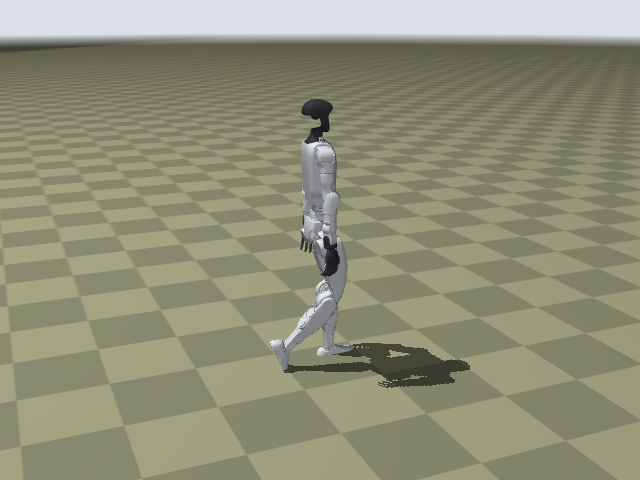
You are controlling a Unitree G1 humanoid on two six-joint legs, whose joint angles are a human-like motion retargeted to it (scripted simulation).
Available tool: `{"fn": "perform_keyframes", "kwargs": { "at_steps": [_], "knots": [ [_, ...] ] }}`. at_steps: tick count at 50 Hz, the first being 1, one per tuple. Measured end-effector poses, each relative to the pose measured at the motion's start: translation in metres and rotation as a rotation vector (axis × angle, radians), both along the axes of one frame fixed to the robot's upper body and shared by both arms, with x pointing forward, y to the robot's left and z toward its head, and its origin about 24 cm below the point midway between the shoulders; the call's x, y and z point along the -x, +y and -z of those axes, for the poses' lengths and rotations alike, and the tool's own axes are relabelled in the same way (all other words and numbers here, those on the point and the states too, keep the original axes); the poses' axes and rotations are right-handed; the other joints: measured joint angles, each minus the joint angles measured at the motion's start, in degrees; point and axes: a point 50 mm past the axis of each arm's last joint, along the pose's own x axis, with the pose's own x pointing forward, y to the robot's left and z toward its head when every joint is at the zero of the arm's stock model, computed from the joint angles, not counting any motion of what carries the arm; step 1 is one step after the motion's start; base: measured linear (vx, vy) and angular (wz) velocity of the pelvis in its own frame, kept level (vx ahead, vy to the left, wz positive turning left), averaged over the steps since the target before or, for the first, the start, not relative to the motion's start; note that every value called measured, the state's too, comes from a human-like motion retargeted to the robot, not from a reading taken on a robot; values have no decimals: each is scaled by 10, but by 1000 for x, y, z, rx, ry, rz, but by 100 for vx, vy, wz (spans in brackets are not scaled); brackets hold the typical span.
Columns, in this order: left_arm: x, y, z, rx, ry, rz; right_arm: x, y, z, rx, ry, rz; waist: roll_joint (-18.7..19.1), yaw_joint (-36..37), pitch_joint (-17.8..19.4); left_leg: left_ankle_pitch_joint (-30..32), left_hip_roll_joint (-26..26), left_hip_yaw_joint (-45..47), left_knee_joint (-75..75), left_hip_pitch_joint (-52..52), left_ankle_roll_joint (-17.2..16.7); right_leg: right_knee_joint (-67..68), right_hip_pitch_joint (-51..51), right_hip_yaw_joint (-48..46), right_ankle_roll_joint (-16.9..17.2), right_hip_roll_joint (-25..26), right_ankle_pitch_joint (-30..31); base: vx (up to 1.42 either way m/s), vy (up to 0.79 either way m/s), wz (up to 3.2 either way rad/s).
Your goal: Walk run
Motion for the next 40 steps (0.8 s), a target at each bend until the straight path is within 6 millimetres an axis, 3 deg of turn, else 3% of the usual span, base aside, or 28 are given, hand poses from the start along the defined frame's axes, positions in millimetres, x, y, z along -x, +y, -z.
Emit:
{"fn": "perform_keyframes", "kwargs": {
  "at_steps": [2,5,8,11,15,17,18,20,22,24,25,27,29,33,37,40],
  "knots": [
    [-67,3,-3,-21,-241,49,53,10,-4,-69,183,17,12,-22,7,-5,-9,-31,-20,37,-3,-7,-52,5,-3,-10,-70,113,-12,136],
    [-158,5,-29,-15,-577,120,125,29,-19,-153,397,49,35,-62,13,-20,-12,-73,-46,90,-1,-78,-117,-13,-26,-63,-159,103,-16,134],
    [-226,11,-68,-8,-834,191,179,49,-40,-190,545,82,24,-89,21,-46,-37,-95,-61,149,0,-234,-142,-35,-30,-149,-166,100,-28,84],
    [-266,19,-102,-33,-988,245,210,62,-57,-209,645,116,11,-110,27,-73,-52,-108,-63,205,-11,-383,-165,-22,-55,-193,-197,105,-44,49],
    [-277,28,-116,-94,-1058,235,225,64,-67,-218,701,169,29,-102,16,-58,-27,-91,-47,246,-55,-499,-188,-5,-55,-183,-242,104,-45,-29],
    [-266,29,-105,-111,-1027,188,219,56,-63,-189,696,192,29,-107,8,0,-25,-89,-22,257,-83,-434,-189,-18,-80,-183,-231,135,-66,22],
    [-256,28,-96,-108,-992,164,213,51,-59,-168,679,203,28,-120,3,46,-23,-98,-2,259,-97,-412,-188,-52,-75,-194,-208,122,-60,73],
    [-227,24,-72,-82,-889,128,197,44,-50,-122,608,213,27,-143,-3,178,-17,-108,61,254,-112,-389,-167,-13,-91,-184,-167,107,-57,62],
    [-186,16,-46,-40,-737,119,165,34,-34,-89,486,209,22,-135,-1,292,-7,-81,180,214,-123,-360,-144,54,-118,-162,-195,124,-74,-28],
    [-139,9,-24,4,-542,131,118,22,-18,-62,344,195,30,-139,15,343,29,-61,337,149,-102,-349,-107,23,-135,-144,-219,103,-59,-31],
    [-114,7,-16,27,-435,142,91,15,-10,-49,269,183,36,-142,23,343,54,-55,407,117,-87,-352,-82,-12,-139,-137,-226,92,-52,-26],
    [-63,0,-4,63,-228,187,29,2,0,-27,75,155,9,-141,8,294,22,-19,416,75,-62,-375,-53,7,-142,-153,-232,91,-46,-43],
    [-10,-8,0,62,-60,229,-33,-7,0,-13,-154,119,-3,-125,2,248,2,-4,423,27,-62,-393,-24,30,-150,-141,-234,96,-39,-92],
    [82,-28,-8,57,152,231,-150,-19,-30,-12,-616,30,-28,-71,5,150,-28,22,371,-85,-62,-418,28,78,-158,-121,-238,96,-36,-144],
    [152,-52,-30,155,372,162,-232,-28,-82,-29,-955,-47,-23,-22,18,119,-23,21,154,-129,-66,-431,89,101,-179,-75,-264,94,-24,-113],
    [186,-62,-46,246,515,136,-265,-38,-115,-13,-1112,-82,-10,0,27,76,-9,69,-12,-140,-50,-434,137,106,-188,-43,-284,111,-14,-52]
  ]
}}
